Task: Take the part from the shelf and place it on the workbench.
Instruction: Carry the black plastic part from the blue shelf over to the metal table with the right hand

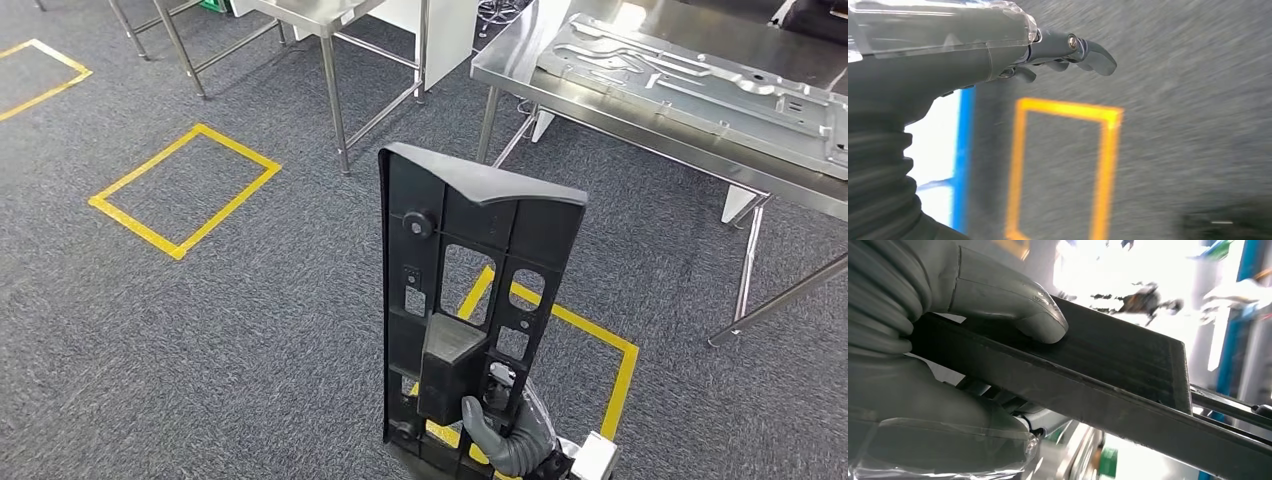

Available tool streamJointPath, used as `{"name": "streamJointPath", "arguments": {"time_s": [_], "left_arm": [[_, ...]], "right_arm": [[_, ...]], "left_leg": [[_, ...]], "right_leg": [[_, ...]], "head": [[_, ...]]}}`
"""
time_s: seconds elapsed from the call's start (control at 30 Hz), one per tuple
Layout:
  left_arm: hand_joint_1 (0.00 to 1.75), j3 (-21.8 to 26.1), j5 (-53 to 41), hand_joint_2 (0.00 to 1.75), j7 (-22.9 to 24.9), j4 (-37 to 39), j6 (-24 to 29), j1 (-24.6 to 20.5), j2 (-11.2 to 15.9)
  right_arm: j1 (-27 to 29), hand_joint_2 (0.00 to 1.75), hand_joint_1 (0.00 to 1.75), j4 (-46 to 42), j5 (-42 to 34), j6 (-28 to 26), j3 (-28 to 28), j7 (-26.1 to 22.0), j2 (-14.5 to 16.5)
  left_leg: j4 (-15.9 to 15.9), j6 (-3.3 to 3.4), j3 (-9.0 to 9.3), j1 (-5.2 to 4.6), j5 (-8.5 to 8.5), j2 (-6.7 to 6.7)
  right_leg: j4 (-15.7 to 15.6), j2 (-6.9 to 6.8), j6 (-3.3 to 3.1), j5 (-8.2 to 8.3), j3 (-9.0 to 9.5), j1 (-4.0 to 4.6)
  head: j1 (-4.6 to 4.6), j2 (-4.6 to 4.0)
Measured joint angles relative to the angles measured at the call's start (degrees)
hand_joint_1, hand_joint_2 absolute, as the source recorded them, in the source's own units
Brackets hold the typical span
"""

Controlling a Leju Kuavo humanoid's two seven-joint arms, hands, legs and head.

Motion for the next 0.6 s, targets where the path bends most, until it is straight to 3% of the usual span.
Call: {"name": "streamJointPath", "arguments": {"time_s": [0.03, 0.1, 0.13, 0.2, 0.27, 0.3, 0.37, 0.4, 0.43, 0.47, 0.5, 0.53, 0.6], "left_arm": [[0.00, 0.23, 0.71, 1.75, -1.92, -0.01, 0.82, -0.22, -0.33], [0.00, 0.91, 1.93, 1.75, -3.71, -0.01, 1.54, -0.75, -1.07], [0.00, 1.21, 2.32, 1.75, -3.56, -0.02, 1.36, -0.98, -1.42], [0.00, 1.57, 2.85, 1.75, -2.08, -0.03, 0.33, -1.26, -1.90], [0.00, 1.86, 3.67, 1.75, -0.19, -0.03, -0.81, -1.31, -2.22], [0.00, 2.10, 4.20, 1.75, 0.50, -0.03, -1.17, -1.22, -2.33], [0.00, 2.68, 4.97, 1.75, 1.16, -0.03, -1.56, -0.89, -2.39], [0.00, 2.89, 5.12, 1.75, 1.31, -0.03, -1.65, -0.71, -2.41], [0.00, 3.05, 5.19, 1.75, 1.41, -0.03, -1.73, -0.57, -2.43], [0.00, 3.16, 5.21, 1.75, 1.47, -0.03, -1.78, -0.50, -2.45], [0.00, 3.24, 5.22, 1.75, 1.51, -0.03, -1.80, -0.47, -2.47], [0.00, 3.31, 5.22, 1.75, 1.52, -0.03, -1.81, -0.47, -2.48], [0.00, 3.40, 5.25, 1.75, 1.53, -0.03, -1.81, -0.48, -2.51]], "right_arm": [[0.01, 1.75, 1.75, -0.53, 0.96, -0.44, -0.41, 0.29, -0.32], [-0.94, 1.75, 1.75, -1.48, 2.05, -0.74, -0.96, 1.45, -0.87], [-1.52, 1.75, 1.75, -1.84, 2.61, -1.06, -1.15, 2.04, -1.03], [-2.19, 1.75, 1.75, -2.68, 4.40, -2.36, -1.49, 2.98, -1.32], [-2.13, 1.75, 1.75, -4.44, 6.43, -3.80, -1.73, 4.11, -1.75], [-2.02, 1.75, 1.75, -5.51, 7.20, -4.27, -1.79, 4.69, -1.96], [-1.81, 1.75, 1.75, -7.29, 8.07, -4.71, -1.85, 5.50, -2.39], [-1.67, 1.75, 1.75, -7.80, 8.23, -4.75, -1.89, 5.68, -2.60], [-1.51, 1.75, 1.75, -8.21, 8.32, -4.76, -1.93, 5.80, -2.80], [-1.35, 1.75, 1.75, -8.55, 8.36, -4.76, -1.96, 5.85, -2.97], [-1.24, 1.75, 1.75, -8.86, 8.38, -4.75, -1.98, 5.87, -3.10], [-1.18, 1.75, 1.75, -9.16, 8.38, -4.75, -1.99, 5.87, -3.21], [-1.12, 1.75, 1.75, -9.66, 8.38, -4.75, -2.04, 5.87, -3.41]], "left_leg": [[0.00, -0.18, 0.20, -0.03, -0.14, 0.47], [0.06, -0.73, 0.58, -0.30, -0.49, 1.39], [0.06, -1.04, 0.75, -0.43, -0.65, 1.84], [-0.05, -1.66, 1.12, -0.51, -0.88, 2.68], [1.34, -2.20, 0.90, -0.37, -2.10, 1.89], [3.59, -2.40, 0.00, -0.29, -3.55, 0.92], [11.13, -2.57, -3.50, -0.22, -7.33, -0.97], [14.75, -2.62, -5.34, -0.22, -8.59, -1.34], [16.83, -2.62, -6.53, -0.22, -8.80, -1.51], [16.62, -2.54, -6.69, -0.22, -7.80, -1.59], [14.08, -2.40, -5.76, -0.21, -5.80, -1.79], [10.01, -2.19, -4.09, -0.21, -3.36, -2.45], [3.04, -1.71, -1.11, -0.19, -0.61, -4.36]], "right_leg": [[-4.26, -1.02, -0.15, 2.02, 2.16, 0.06], [-10.70, -2.72, -0.77, 4.28, 5.39, 0.49], [-11.94, -3.07, -1.10, 4.46, 5.95, 0.71], [-12.15, -2.04, -1.75, 4.45, 5.91, 0.81], [-12.50, -1.07, -2.44, 4.62, 6.13, 0.56], [-12.68, -0.61, -2.76, 4.72, 6.30, 0.40], [-12.70, 0.31, -3.13, 4.69, 6.34, 0.45], [-12.67, 0.90, -3.21, 4.66, 6.36, 0.53], [-12.63, 1.52, -3.25, 4.63, 6.41, 0.61], [-12.59, 2.18, -3.26, 4.59, 6.49, 0.65], [-12.53, 2.86, -3.21, 4.53, 6.62, 0.66], [-12.45, 3.50, -3.11, 4.44, 6.72, 0.65], [-12.15, 4.67, -2.69, 4.24, 6.66, 0.72]], "head": [[0.01, 0.00], [0.01, 0.00], [0.01, 0.00], [0.00, 0.00], [0.01, 0.00], [0.01, 0.00], [0.00, 0.00], [0.00, 0.00], [0.00, 0.00], [0.00, 0.00], [0.00, 0.00], [0.00, 0.00], [-0.01, 0.00]]}}
